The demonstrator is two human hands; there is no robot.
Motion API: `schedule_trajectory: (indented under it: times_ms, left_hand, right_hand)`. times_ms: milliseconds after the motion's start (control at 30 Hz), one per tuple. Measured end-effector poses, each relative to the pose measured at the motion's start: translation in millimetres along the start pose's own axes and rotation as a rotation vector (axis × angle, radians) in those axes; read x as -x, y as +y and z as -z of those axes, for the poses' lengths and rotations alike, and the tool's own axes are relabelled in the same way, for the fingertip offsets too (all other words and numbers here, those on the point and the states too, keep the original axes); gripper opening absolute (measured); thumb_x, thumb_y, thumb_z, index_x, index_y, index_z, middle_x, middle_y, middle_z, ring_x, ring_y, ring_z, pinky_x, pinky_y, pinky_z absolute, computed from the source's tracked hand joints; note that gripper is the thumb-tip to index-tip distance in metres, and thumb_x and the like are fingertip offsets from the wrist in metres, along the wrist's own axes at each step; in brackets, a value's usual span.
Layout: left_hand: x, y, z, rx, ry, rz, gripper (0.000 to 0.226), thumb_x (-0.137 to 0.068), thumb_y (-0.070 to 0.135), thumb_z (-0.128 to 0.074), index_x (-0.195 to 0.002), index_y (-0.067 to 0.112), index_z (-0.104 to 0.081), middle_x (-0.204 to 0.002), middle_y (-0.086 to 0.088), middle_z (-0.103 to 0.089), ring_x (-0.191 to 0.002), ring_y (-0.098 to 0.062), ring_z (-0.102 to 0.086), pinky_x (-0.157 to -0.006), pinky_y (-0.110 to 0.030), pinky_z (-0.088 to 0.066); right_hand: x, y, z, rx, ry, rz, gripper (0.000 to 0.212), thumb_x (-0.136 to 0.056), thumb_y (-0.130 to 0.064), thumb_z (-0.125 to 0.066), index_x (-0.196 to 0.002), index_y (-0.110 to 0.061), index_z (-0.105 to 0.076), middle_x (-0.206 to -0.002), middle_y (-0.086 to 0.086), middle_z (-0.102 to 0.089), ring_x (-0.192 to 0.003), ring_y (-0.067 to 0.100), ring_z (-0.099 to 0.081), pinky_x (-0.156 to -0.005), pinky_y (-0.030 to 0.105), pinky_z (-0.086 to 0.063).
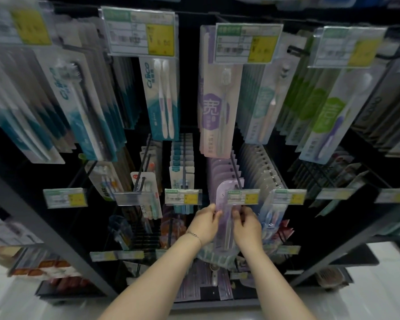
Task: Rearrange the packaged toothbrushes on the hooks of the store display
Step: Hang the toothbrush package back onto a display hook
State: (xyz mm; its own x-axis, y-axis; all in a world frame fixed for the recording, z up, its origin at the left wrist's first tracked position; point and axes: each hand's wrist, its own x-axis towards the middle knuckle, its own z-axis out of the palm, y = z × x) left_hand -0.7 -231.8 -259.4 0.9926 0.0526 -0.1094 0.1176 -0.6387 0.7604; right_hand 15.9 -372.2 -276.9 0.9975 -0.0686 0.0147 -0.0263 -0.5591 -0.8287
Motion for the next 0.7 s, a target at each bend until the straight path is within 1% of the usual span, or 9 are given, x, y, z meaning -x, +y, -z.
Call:
schedule_trajectory:
  times_ms: [67,167,267,333,400,500,600,667,700]
  left_hand:
    - [1,0,0,-0.012,0.001,-0.004,0.027,-0.105,0.032,-0.042,-0.102,0.008,-0.053,-0.094,-0.011,-0.064,-0.086,-0.024,-0.063,-0.080,-0.042,-0.054]
    - [0,-3,2,-0.059,-0.012,-0.004,0.021,-0.103,0.028,-0.047,-0.099,0.008,-0.050,-0.093,-0.007,-0.059,-0.086,-0.021,-0.060,-0.074,-0.034,-0.050]
    - [2,-9,7,-0.061,-0.005,0.009,0.017,-0.101,0.024,-0.050,-0.110,0.010,-0.051,-0.100,-0.004,-0.056,-0.090,-0.018,-0.056,-0.076,-0.029,-0.046]
    - [5,-17,10,-0.059,-0.010,0.020,0.019,-0.101,0.023,-0.050,-0.116,0.012,-0.050,-0.106,-0.007,-0.058,-0.093,-0.020,-0.058,-0.080,-0.031,-0.049]
    - [10,-25,14,-0.078,-0.009,0.027,0.022,-0.101,0.023,-0.050,-0.120,0.013,-0.049,-0.110,-0.009,-0.059,-0.095,-0.022,-0.060,-0.084,-0.033,-0.052]
    - [18,-40,23,-0.136,0.030,0.042,0.021,-0.100,0.027,-0.050,-0.119,0.018,-0.050,-0.108,-0.007,-0.061,-0.094,-0.022,-0.063,-0.085,-0.036,-0.054]
    - [28,-54,38,-0.231,0.051,0.049,0.023,-0.101,0.029,-0.047,-0.121,0.019,-0.051,-0.117,-0.004,-0.058,-0.102,-0.023,-0.062,-0.089,-0.038,-0.053]
    - [35,-64,50,-0.286,0.071,0.047,0.023,-0.100,0.029,-0.046,-0.120,0.019,-0.051,-0.122,-0.003,-0.056,-0.103,-0.025,-0.062,-0.089,-0.039,-0.053]
    - [39,-70,55,-0.316,0.081,0.047,0.020,-0.100,0.029,-0.045,-0.118,0.020,-0.051,-0.120,-0.003,-0.056,-0.100,-0.026,-0.063,-0.085,-0.040,-0.054]
  right_hand:
    - [1,-1,-2,-0.002,0.005,0.000,0.017,-0.101,-0.038,-0.045,-0.101,-0.024,-0.055,-0.101,0.005,-0.060,-0.089,0.021,-0.055,-0.076,0.032,-0.039]
    - [3,-1,-4,0.032,0.024,-0.009,0.014,-0.100,-0.039,-0.046,-0.098,-0.026,-0.053,-0.099,0.004,-0.060,-0.091,0.024,-0.060,-0.075,0.032,-0.042]
    - [9,-2,-5,0.100,0.049,-0.024,0.019,-0.099,-0.034,-0.049,-0.106,-0.017,-0.057,-0.106,0.006,-0.060,-0.097,0.027,-0.061,-0.076,0.032,-0.044]
    - [15,-2,-7,0.196,0.032,-0.008,0.024,-0.099,-0.029,-0.051,-0.114,-0.011,-0.057,-0.112,0.008,-0.057,-0.100,0.028,-0.060,-0.075,0.031,-0.042]
    - [22,-5,-11,0.287,-0.004,0.025,0.023,-0.097,-0.024,-0.052,-0.115,-0.011,-0.058,-0.113,0.009,-0.055,-0.099,0.028,-0.060,-0.072,0.031,-0.043]
    - [30,-12,-21,0.378,-0.043,0.076,0.024,-0.094,-0.026,-0.053,-0.112,-0.012,-0.060,-0.113,0.008,-0.056,-0.093,0.027,-0.062,-0.075,0.037,-0.053]
    - [36,-24,-34,0.431,-0.071,0.141,0.026,-0.093,-0.029,-0.054,-0.114,-0.016,-0.060,-0.114,0.004,-0.058,-0.095,0.026,-0.062,-0.075,0.038,-0.054]
    - [40,-33,-42,0.453,-0.090,0.192,0.026,-0.093,-0.028,-0.055,-0.115,-0.017,-0.060,-0.113,0.003,-0.058,-0.098,0.025,-0.061,-0.076,0.038,-0.053]
    - [43,-36,-46,0.458,-0.097,0.211,0.026,-0.093,-0.028,-0.055,-0.116,-0.017,-0.060,-0.113,0.003,-0.058,-0.099,0.025,-0.061,-0.078,0.038,-0.053]
